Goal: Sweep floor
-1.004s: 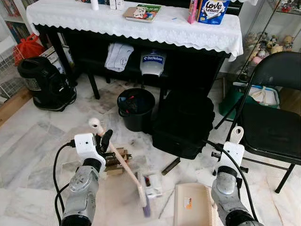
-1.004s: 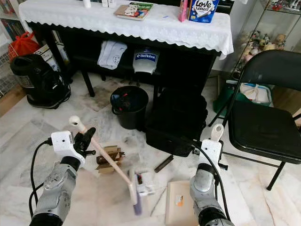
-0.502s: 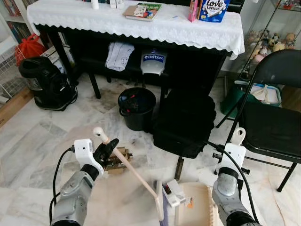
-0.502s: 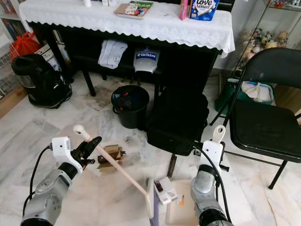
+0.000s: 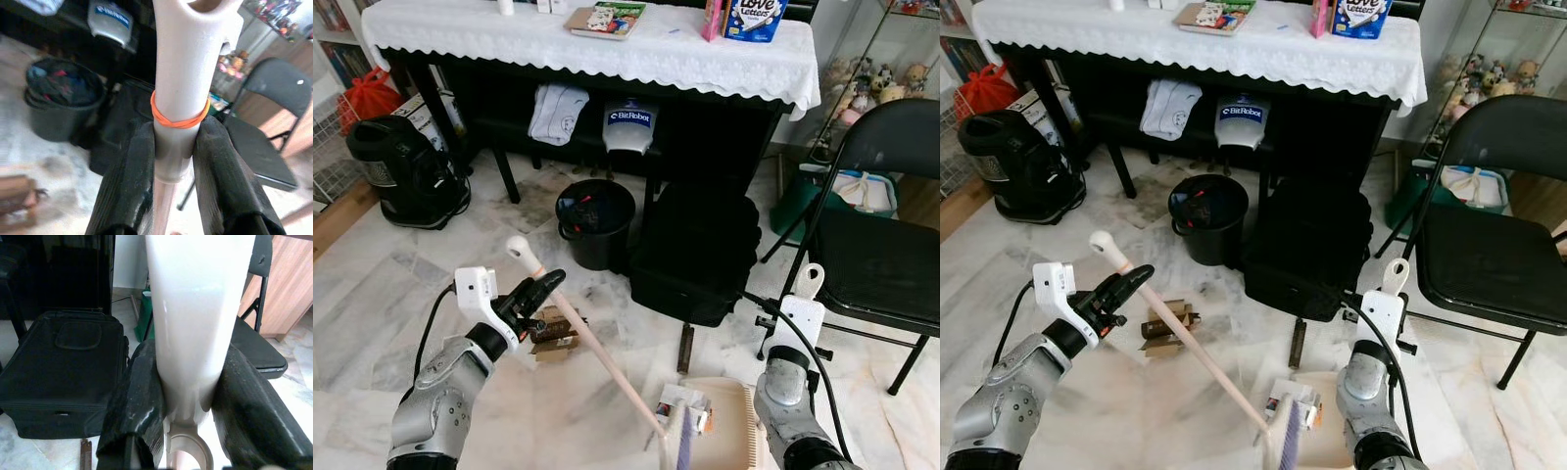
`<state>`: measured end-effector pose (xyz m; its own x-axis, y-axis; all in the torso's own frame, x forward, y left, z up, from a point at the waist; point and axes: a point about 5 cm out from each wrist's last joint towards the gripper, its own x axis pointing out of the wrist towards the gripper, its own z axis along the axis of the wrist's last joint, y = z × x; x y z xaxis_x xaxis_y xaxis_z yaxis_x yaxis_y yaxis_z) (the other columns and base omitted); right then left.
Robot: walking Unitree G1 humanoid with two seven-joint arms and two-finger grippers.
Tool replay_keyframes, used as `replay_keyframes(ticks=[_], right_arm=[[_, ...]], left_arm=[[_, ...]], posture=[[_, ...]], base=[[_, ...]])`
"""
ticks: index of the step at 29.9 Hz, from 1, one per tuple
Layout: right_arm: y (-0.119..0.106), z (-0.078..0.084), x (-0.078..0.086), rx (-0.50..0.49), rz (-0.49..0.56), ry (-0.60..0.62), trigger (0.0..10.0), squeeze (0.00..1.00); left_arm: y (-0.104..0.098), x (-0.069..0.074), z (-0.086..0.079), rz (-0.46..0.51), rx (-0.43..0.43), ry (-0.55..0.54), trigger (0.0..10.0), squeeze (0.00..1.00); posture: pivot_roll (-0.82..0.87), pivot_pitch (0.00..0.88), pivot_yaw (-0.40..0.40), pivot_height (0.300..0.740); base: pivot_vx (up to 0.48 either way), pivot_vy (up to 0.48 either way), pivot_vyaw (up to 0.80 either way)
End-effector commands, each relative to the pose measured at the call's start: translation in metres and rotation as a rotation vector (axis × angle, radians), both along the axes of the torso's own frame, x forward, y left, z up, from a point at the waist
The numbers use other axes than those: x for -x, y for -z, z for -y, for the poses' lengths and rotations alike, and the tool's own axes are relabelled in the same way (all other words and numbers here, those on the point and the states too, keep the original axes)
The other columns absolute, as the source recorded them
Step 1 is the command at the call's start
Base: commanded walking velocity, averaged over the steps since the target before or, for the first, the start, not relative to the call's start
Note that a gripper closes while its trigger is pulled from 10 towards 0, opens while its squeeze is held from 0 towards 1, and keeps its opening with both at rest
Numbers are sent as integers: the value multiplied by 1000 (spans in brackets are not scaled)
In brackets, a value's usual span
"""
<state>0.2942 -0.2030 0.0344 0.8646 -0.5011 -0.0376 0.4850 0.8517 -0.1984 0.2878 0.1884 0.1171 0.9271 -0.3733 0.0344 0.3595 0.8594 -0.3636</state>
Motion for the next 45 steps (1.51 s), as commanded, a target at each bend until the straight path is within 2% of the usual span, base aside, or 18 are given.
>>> replay_keyframes(ticks=[1, 3, 6, 10, 12, 15, 16, 21, 24, 27, 32, 33, 35, 40, 41, 45], right_arm=[[4, 1, 2, 1, -33, 4, 10000, 0], [4, 1, 2, -1, -32, 3, 10000, 0], [4, 1, 2, -2, -31, 2, 10000, 0], [4, 1, 2, -3, -30, 0, 10000, 0], [4, 0, 2, -4, -30, -3, 10000, 0], [3, 0, 1, -5, -25, -6, 10000, 0], [2, 0, 1, -5, -21, -5, 10000, 0], [2, 0, 0, -6, -19, -5, 10000, 0], [2, 0, 0, -6, -19, -5, 10000, 0], [2, 1, 0, -7, -18, -5, 10000, 0], [2, 1, 0, -8, -18, -6, 10000, 0], [1, 1, 0, -8, -18, -7, 10000, 0], [1, 1, 0, -8, -17, -7, 10000, 0], [1, 1, -1, -7, -17, -5, 10000, 0], [1, 1, -1, -7, -17, -5, 10000, 0], [1, 3, -1, -7, -16, -1, 10000, 0]], left_arm=[[-13, -2, -3, 63, -39, -25, 10000, 0], [-13, -1, -3, 68, -86, -40, 10000, 0], [-12, 0, -4, 71, -96, -56, 10000, 0], [-7, -1, -2, 81, -174, -94, 10000, 0], [4, 0, 4, 59, -240, -80, 10000, 0], [19, 1, 9, 34, -253, -108, 10000, 0], [25, 0, 8, 25, -254, -164, 10000, 0], [34, 0, 6, 11, -261, -229, 10000, 0], [45, 0, 9, -22, -252, -233, 10000, 0], [54, 0, 11, -88, -140, -231, 10000, 0], [58, 0, 8, -115, -65, -231, 10000, 0], [59, 0, 9, -128, -40, -194, 10000, 0], [59, 0, 9, -131, -36, -179, 10000, 0], [57, 3, 15, -139, -21, -43, 10000, 0], [57, 3, 15, -139, -21, -43, 10000, 0], [55, 7, 16, -167, 39, 39, 10000, 0]], posture=[[128, 141, -9, 740], [125, 141, -7, 740], [127, 139, -8, 740], [126, 137, -9, 740], [123, 137, -10, 740], [120, 137, -10, 740], [118, 136, -11, 740], [113, 135, -13, 740], [113, 132, -12, 740], [110, 131, -13, 740], [114, 131, -14, 740], [112, 133, -15, 740], [112, 133, -15, 740], [108, 138, -13, 740], [108, 138, -13, 740], [107, 139, -13, 740]], base=[[0, 0, 0], [0, 0, 0], [0, 0, 0], [0, 0, 0], [0, 0, 0], [0, 0, 0], [0, 0, 0], [0, 0, 0], [0, 0, 0], [0, 0, 0], [0, 0, 0], [0, 0, 0], [0, 0, 0], [0, 0, 0], [0, 0, 0], [0, 0, 0]])
